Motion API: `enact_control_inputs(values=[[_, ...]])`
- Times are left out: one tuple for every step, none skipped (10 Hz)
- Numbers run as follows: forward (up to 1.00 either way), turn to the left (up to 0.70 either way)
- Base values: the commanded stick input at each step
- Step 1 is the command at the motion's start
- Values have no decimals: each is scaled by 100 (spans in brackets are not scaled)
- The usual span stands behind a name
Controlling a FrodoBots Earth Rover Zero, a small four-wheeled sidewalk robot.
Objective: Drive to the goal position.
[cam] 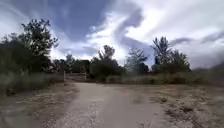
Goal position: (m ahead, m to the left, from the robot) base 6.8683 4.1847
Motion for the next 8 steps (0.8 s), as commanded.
enact_control_inputs(values=[[45,0],[45,0],[45,0],[45,0],[45,0],[45,0],[45,0],[45,0]])
